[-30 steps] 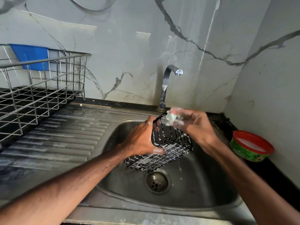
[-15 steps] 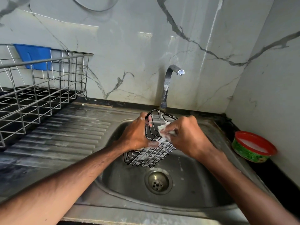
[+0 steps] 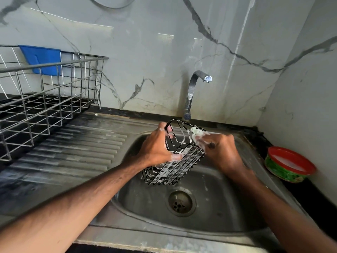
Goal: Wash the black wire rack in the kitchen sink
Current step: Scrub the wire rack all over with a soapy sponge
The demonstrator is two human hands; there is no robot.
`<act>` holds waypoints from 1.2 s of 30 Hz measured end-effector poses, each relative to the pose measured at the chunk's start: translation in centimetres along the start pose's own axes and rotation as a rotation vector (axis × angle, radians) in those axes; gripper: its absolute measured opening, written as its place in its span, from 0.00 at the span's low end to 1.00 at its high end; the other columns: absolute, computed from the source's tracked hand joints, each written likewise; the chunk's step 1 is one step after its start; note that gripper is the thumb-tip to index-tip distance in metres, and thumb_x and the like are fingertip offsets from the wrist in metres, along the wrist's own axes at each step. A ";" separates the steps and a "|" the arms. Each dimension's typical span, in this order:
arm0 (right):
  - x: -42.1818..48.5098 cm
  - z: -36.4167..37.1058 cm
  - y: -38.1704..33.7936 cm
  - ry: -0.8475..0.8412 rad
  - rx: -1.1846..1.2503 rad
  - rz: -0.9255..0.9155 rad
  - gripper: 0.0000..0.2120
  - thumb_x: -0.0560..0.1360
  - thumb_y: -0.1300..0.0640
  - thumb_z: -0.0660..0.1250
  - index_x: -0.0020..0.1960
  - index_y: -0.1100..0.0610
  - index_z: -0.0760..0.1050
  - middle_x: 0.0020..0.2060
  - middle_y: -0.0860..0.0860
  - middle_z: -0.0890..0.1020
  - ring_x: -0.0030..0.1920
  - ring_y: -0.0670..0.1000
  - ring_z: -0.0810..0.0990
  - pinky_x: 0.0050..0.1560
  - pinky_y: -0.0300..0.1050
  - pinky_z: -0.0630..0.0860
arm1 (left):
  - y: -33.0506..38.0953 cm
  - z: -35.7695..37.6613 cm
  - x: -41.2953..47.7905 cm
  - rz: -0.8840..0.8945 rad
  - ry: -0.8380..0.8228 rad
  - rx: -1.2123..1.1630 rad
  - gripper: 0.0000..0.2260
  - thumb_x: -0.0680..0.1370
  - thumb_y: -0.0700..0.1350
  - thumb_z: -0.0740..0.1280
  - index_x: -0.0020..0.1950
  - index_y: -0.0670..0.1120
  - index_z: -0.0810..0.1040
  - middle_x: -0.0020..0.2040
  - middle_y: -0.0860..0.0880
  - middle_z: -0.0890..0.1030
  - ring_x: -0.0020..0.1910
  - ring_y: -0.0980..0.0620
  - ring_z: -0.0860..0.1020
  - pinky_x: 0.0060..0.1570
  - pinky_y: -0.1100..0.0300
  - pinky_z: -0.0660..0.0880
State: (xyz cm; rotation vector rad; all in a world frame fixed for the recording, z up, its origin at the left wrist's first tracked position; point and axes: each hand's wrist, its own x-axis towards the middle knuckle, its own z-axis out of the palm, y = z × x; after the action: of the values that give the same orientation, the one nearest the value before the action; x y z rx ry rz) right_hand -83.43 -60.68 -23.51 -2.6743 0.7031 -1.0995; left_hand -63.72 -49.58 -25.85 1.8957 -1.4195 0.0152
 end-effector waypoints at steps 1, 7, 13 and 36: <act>0.0 0.3 -0.2 -0.009 -0.031 0.031 0.05 0.76 0.59 0.73 0.51 0.52 0.86 0.36 0.47 0.86 0.32 0.34 0.77 0.34 0.29 0.74 | 0.0 0.1 0.0 0.003 0.008 0.004 0.36 0.61 0.57 0.83 0.58 0.51 0.65 0.50 0.59 0.76 0.46 0.61 0.77 0.49 0.58 0.77; -0.6 0.7 -4.3 -0.021 -0.078 -0.104 0.11 0.73 0.68 0.71 0.36 0.56 0.80 0.28 0.47 0.77 0.25 0.43 0.69 0.26 0.29 0.63 | -0.5 -0.4 0.1 -0.038 -0.047 0.060 0.46 0.61 0.58 0.85 0.68 0.46 0.61 0.53 0.56 0.75 0.46 0.54 0.78 0.50 0.60 0.76; 0.0 0.0 -2.1 -0.013 -0.128 -0.071 0.14 0.70 0.71 0.71 0.31 0.56 0.77 0.24 0.44 0.62 0.23 0.40 0.62 0.27 0.36 0.59 | 0.1 -0.1 -0.2 0.002 -0.029 0.044 0.39 0.62 0.56 0.83 0.62 0.50 0.62 0.49 0.60 0.73 0.43 0.66 0.72 0.47 0.59 0.74; 0.7 -1.2 -4.7 0.013 -0.107 -0.137 0.13 0.72 0.73 0.65 0.43 0.57 0.81 0.38 0.54 0.83 0.33 0.52 0.78 0.34 0.41 0.74 | 0.7 2.0 0.0 0.266 -0.106 0.122 0.55 0.59 0.61 0.84 0.76 0.49 0.55 0.65 0.49 0.78 0.58 0.48 0.81 0.63 0.51 0.78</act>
State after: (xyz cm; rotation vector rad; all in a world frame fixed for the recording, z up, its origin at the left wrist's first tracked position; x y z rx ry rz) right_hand -82.12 -56.89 -20.74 -2.8456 0.6060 -1.1434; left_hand -65.08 -50.78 -26.91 1.8132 -1.7707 0.1338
